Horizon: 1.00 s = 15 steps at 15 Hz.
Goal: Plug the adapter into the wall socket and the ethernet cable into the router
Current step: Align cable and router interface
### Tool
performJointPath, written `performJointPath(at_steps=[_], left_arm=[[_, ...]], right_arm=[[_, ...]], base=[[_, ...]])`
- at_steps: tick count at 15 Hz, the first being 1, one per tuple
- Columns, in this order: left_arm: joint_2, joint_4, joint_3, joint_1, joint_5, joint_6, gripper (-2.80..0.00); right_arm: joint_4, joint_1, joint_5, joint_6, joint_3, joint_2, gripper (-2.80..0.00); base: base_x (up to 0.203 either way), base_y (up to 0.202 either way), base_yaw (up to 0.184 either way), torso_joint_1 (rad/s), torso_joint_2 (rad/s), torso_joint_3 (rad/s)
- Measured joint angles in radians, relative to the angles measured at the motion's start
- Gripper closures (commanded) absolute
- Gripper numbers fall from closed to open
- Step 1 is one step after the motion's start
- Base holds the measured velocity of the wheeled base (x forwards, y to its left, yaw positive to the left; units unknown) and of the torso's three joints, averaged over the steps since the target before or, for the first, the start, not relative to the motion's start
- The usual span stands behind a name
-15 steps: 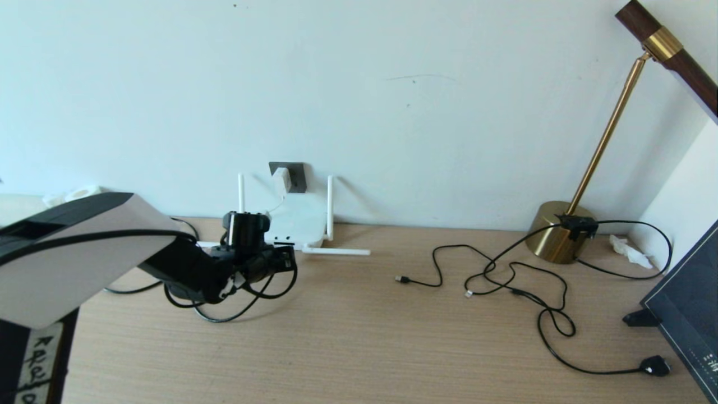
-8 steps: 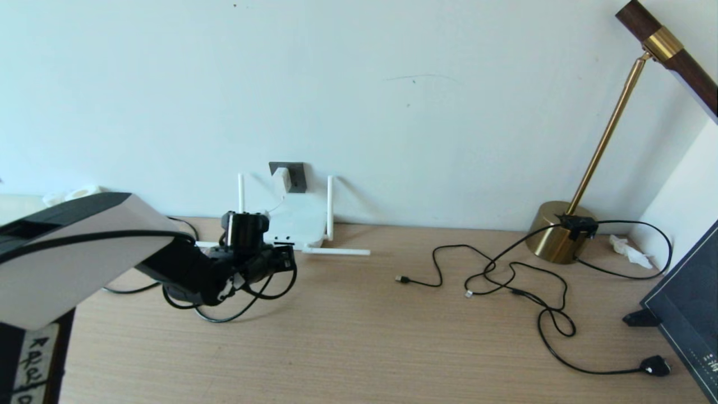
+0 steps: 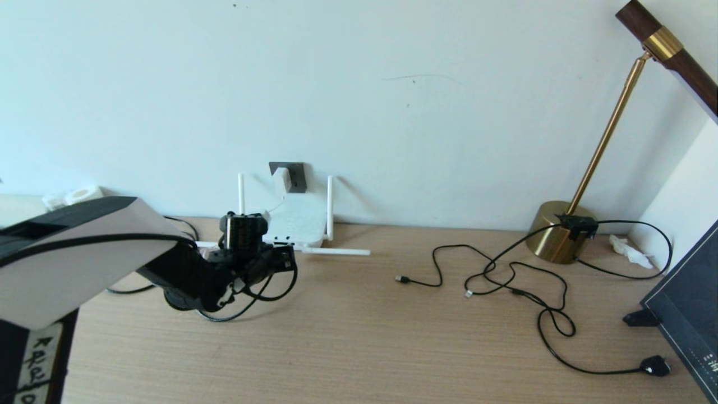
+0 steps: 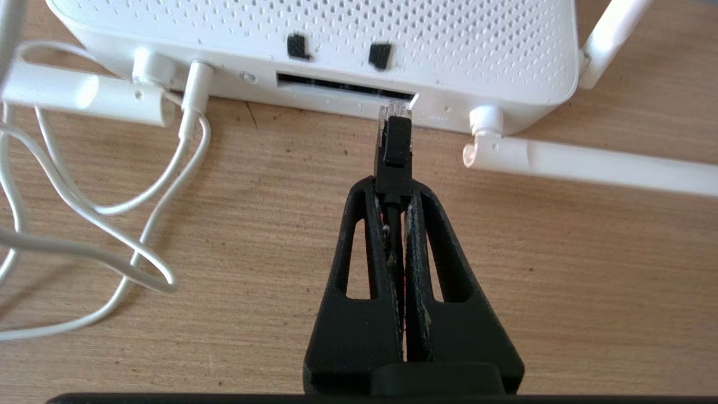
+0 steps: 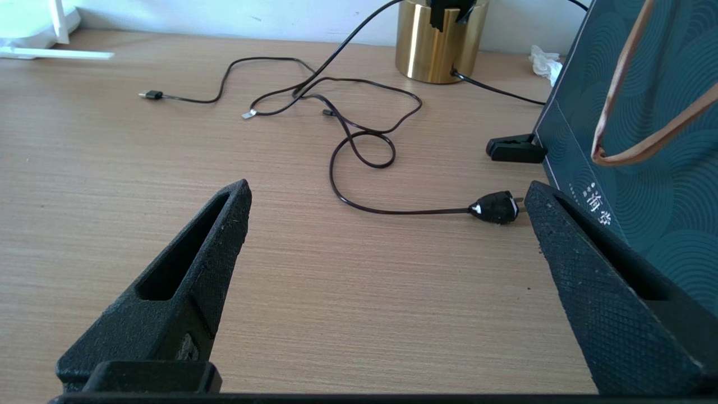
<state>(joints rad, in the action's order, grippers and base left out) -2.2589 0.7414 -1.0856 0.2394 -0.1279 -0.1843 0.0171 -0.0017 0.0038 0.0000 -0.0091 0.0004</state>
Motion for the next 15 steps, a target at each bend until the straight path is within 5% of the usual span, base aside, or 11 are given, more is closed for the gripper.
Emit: performJointPath(at_steps=[15], left_arm=[[-0.042,0.245,0.096,0.001,0.009,-0.008,0.00]], right_arm=[[0.000,0.000,0.000,0.000,0.000,0.000,-2.80]], base=[[0.000,0.000,0.000,0.000,0.00,0.000]])
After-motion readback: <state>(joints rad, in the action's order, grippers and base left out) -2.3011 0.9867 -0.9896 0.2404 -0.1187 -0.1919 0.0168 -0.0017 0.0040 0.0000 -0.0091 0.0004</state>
